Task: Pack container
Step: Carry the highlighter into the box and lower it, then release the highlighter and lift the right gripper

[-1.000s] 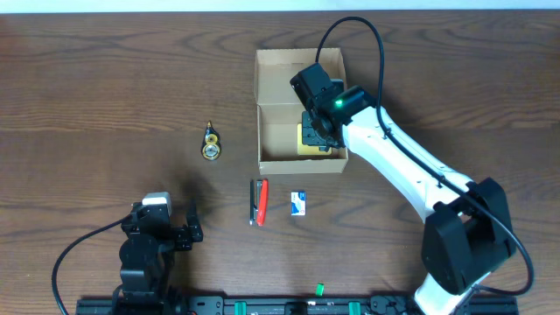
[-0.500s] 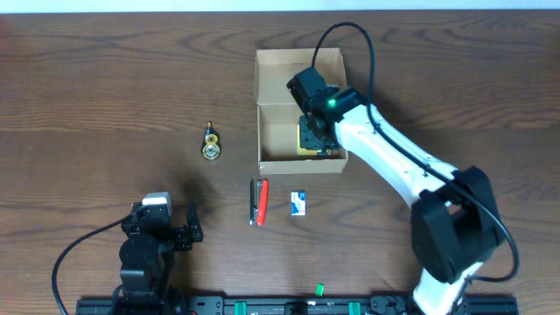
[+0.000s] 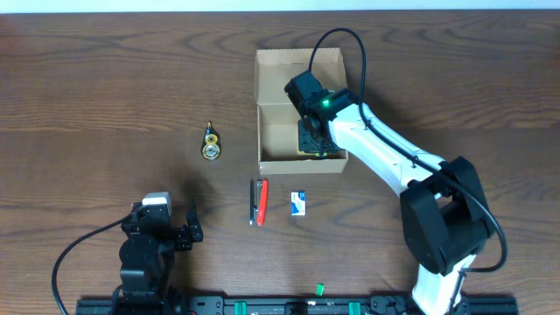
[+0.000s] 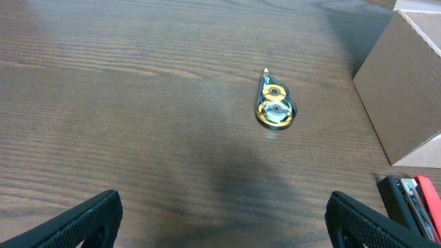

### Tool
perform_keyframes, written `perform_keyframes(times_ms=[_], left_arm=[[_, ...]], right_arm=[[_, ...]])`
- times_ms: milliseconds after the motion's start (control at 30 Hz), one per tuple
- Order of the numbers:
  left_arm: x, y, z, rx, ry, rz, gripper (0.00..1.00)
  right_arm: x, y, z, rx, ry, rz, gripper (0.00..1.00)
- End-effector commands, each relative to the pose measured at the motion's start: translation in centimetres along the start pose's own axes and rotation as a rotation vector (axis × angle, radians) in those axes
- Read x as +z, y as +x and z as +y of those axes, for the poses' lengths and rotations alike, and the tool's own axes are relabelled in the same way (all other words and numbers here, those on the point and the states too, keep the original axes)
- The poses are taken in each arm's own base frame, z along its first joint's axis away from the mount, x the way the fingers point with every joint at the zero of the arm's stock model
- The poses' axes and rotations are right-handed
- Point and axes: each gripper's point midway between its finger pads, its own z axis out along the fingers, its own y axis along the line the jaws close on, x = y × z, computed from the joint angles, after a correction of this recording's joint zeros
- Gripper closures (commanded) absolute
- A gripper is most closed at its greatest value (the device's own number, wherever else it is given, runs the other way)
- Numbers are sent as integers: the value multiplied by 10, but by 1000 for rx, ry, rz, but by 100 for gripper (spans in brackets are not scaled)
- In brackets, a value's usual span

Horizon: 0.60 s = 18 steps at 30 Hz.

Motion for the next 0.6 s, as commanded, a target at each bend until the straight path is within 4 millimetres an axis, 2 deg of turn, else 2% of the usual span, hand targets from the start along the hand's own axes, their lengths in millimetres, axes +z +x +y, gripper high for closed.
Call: perform_keyframes(times_ms=[0, 100, 167, 567], left_arm=[[2, 4, 2, 16, -7, 7, 5], [2, 4, 2, 16, -7, 7, 5], [2, 4, 2, 16, -7, 7, 5], [2, 4, 2, 16, -7, 7, 5]], right_arm=[[0, -6, 0, 20, -6, -12, 76], [0, -8, 1, 21, -10, -18, 67], [0, -9, 2, 21, -12, -21, 65], [-4, -15, 5, 26, -25, -43, 67]])
